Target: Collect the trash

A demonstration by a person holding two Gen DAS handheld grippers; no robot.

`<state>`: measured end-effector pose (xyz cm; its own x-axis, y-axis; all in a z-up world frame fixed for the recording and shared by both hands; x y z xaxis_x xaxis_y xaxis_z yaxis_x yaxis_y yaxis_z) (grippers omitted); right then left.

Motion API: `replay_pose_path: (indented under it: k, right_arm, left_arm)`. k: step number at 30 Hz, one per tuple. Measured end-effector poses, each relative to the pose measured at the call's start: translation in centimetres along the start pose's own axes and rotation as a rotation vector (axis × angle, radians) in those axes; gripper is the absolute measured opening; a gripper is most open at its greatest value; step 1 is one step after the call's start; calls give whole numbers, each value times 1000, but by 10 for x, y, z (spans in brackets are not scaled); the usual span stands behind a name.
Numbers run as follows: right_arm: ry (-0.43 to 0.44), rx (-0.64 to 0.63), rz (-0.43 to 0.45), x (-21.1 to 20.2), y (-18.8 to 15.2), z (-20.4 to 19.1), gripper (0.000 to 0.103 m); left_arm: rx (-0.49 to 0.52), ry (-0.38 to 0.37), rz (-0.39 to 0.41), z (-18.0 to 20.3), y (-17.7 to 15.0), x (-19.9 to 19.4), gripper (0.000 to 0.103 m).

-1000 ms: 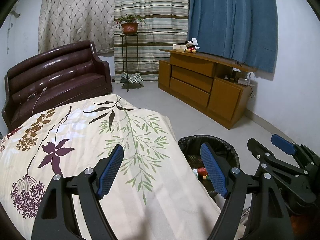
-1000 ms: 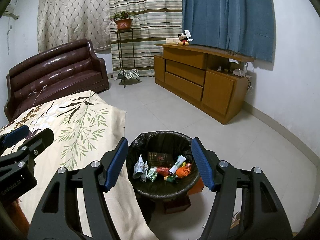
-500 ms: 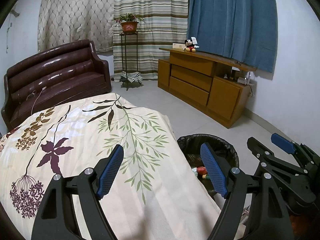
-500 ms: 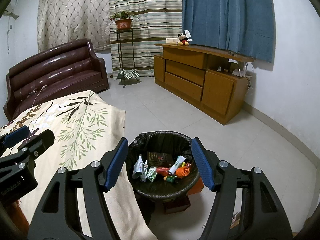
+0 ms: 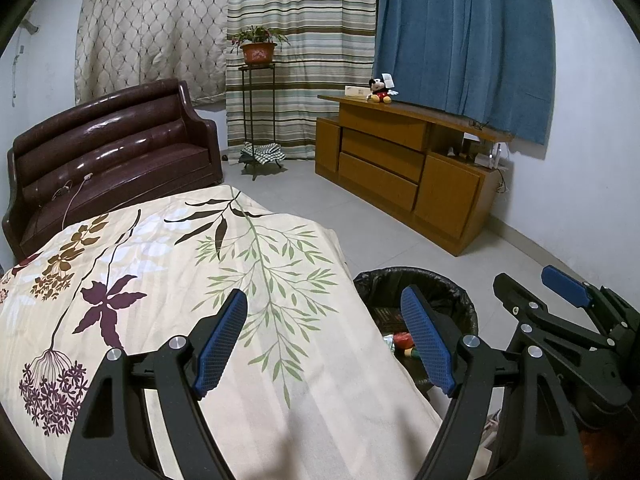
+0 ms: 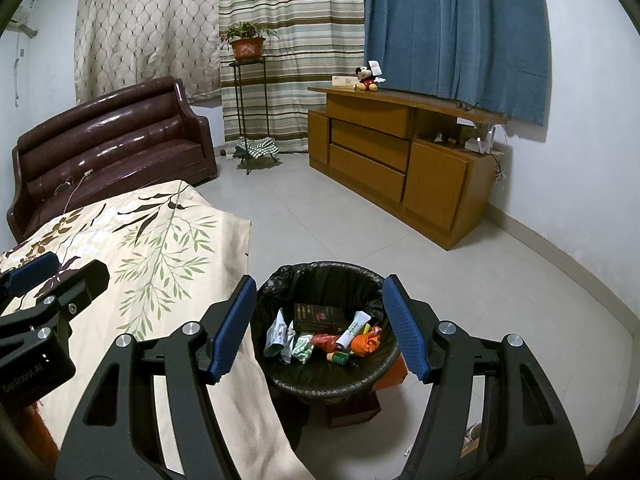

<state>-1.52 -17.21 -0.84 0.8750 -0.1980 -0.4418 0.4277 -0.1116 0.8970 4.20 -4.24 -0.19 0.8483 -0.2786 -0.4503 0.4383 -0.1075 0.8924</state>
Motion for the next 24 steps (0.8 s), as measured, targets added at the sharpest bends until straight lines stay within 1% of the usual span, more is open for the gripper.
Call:
replay_pose_path:
  k: [13,20,24]
  right_arm:
    - [0,0,-2,0,0,0,64]
    - [1,-2,-2,0,0,-1,64]
    - [1,-1,-4,0,0,-1,64]
  left_arm:
    - [-2,1,0,0,0,1,77]
    - [-3,0,-27,4,-5,5,77]
    - [2,12,-7,4,-3,3,77]
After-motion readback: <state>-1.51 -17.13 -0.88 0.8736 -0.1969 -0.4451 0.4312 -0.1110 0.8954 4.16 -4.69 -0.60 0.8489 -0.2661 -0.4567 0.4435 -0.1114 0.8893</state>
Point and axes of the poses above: each gripper's, at about its wrist camera, not at the fingertips, and x roughly the way its jaws point, z to its right, y to its top, the point moved 6 cm from there along x, roughly the way its jaws point, and after that the axes turned 7 degrees about z, right-handed, at the moved point
